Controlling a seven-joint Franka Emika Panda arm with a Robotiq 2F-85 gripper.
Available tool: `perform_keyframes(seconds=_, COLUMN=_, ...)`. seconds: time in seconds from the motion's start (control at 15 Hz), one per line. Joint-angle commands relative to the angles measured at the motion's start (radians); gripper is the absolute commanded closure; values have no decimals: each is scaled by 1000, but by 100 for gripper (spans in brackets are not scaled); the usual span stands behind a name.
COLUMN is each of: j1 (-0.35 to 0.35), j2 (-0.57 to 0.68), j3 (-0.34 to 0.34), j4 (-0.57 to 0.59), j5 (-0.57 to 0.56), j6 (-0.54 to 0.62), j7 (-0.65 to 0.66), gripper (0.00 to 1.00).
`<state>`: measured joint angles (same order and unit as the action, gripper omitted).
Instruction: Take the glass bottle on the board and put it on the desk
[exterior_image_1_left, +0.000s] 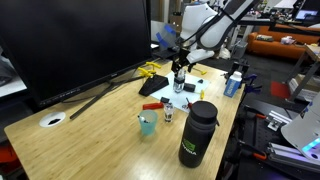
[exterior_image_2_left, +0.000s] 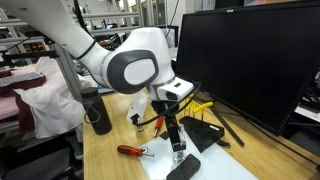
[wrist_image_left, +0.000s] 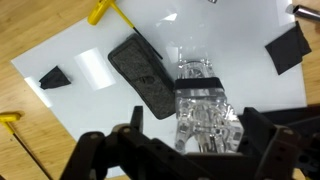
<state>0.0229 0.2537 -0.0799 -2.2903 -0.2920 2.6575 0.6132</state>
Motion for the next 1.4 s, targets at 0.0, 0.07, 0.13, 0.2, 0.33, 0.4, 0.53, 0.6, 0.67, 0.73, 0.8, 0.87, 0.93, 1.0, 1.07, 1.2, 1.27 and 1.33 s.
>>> perform_keyframes(seconds=0.0, j1=12, j2=28, j3=-14, j4=23, j5=69, j6=11, j7=-36, gripper=0)
perform_keyframes(seconds=0.07, j1=12, j2=34, j3=-12, j4=27, j5=89, j6=7, j7=-45, gripper=0)
perform_keyframes(seconds=0.13, j1=8, j2=40, j3=-8, j4=30, j5=116, j6=4, j7=-59, gripper=0)
perform_keyframes(seconds=0.2, j1=5, j2=43, j3=-5, j4=33, j5=142, j6=2, j7=-70, gripper=0)
perform_keyframes(seconds=0.33, j1=12, j2=50, j3=-16, j4=38, j5=160, j6=8, j7=-74, gripper=0)
perform_keyframes(seconds=0.4, j1=9, j2=53, j3=-14, j4=42, j5=177, j6=14, j7=-83, gripper=0)
perform_keyframes(seconds=0.53, j1=-1, j2=54, j3=-3, j4=46, j5=228, j6=15, j7=-109, gripper=12)
perform_keyframes(seconds=0.6, j1=0, j2=54, j3=-4, j4=45, j5=244, j6=23, j7=-117, gripper=27)
perform_keyframes(seconds=0.67, j1=0, j2=54, j3=-4, j4=46, j5=262, j6=24, j7=-128, gripper=32)
perform_keyframes(seconds=0.73, j1=0, j2=54, j3=-4, j4=46, j5=276, j6=26, j7=-134, gripper=41)
perform_keyframes(seconds=0.8, j1=0, j2=54, j3=-6, j4=47, j5=285, j6=25, j7=-138, gripper=48)
perform_keyframes(seconds=0.87, j1=2, j2=55, j3=-9, j4=47, j5=287, j6=26, j7=-138, gripper=55)
perform_keyframes(seconds=0.93, j1=3, j2=55, j3=-12, j4=47, j5=287, j6=26, j7=-137, gripper=63)
perform_keyframes(seconds=1.0, j1=4, j2=55, j3=-15, j4=47, j5=288, j6=26, j7=-137, gripper=69)
perform_keyframes(seconds=1.07, j1=3, j2=52, j3=-17, j4=49, j5=288, j6=27, j7=-136, gripper=73)
perform_keyframes(seconds=1.2, j1=5, j2=52, j3=-21, j4=48, j5=282, j6=29, j7=-134, gripper=74)
perform_keyframes(seconds=1.27, j1=7, j2=51, j3=-23, j4=47, j5=280, j6=29, j7=-132, gripper=74)
perform_keyframes(seconds=1.33, j1=7, j2=47, j3=-22, j4=45, j5=280, j6=27, j7=-134, gripper=74)
